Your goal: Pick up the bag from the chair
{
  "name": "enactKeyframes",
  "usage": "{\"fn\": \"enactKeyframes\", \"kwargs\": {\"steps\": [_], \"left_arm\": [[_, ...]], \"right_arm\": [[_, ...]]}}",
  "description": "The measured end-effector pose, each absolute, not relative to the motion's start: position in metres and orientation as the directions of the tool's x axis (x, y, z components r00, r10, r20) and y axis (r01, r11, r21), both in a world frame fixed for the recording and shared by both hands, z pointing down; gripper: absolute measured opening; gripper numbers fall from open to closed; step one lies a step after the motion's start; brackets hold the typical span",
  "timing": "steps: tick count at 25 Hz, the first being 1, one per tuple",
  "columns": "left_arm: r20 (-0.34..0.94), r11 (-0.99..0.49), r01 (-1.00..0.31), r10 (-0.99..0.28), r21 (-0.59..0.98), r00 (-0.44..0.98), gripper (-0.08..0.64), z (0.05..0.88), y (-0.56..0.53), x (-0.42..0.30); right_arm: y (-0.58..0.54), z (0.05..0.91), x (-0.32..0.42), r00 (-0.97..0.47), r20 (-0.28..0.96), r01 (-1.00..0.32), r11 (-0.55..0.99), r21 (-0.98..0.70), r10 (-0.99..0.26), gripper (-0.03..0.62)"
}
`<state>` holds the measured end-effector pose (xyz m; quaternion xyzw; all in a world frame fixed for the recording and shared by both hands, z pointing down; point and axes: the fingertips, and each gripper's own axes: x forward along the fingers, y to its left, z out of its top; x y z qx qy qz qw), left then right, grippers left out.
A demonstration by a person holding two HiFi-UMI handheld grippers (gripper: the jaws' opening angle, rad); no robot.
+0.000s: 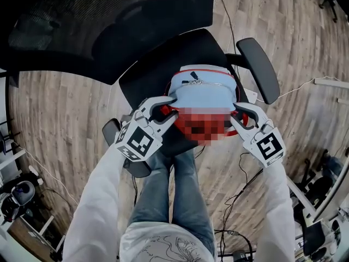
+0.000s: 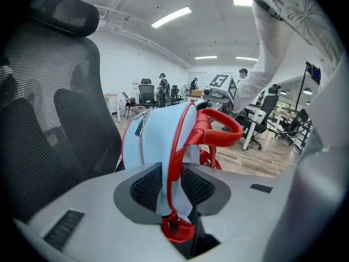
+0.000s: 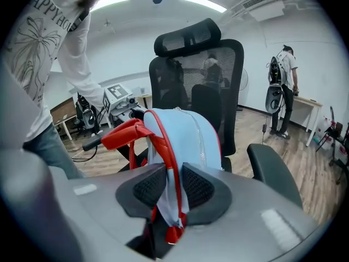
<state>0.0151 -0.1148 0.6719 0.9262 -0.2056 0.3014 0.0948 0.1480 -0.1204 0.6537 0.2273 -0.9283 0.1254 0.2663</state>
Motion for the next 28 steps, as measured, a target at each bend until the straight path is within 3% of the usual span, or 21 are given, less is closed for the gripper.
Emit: {"fn": "enactKeyframes", "kwargs": {"steps": [11,28], "left_arm": [[0.558,-0.916,-0.388,-0.271,0.101,0.784,0.098,0.611,-0.101,0.012],[0.422,-0.904,-0.428,-0.389,-0.004,0.819,0.098,0.409,-0.121,-0.006]], "right_arm": [[-0.099,0.606,0.146,-0.787,0.537,-0.461,0.868,-0.184,-0.304,0.091],[-0.114,0.408,0.127,-0.776,0.422,-0.524,0.851,-0.017,-0.469,0.091]]}}
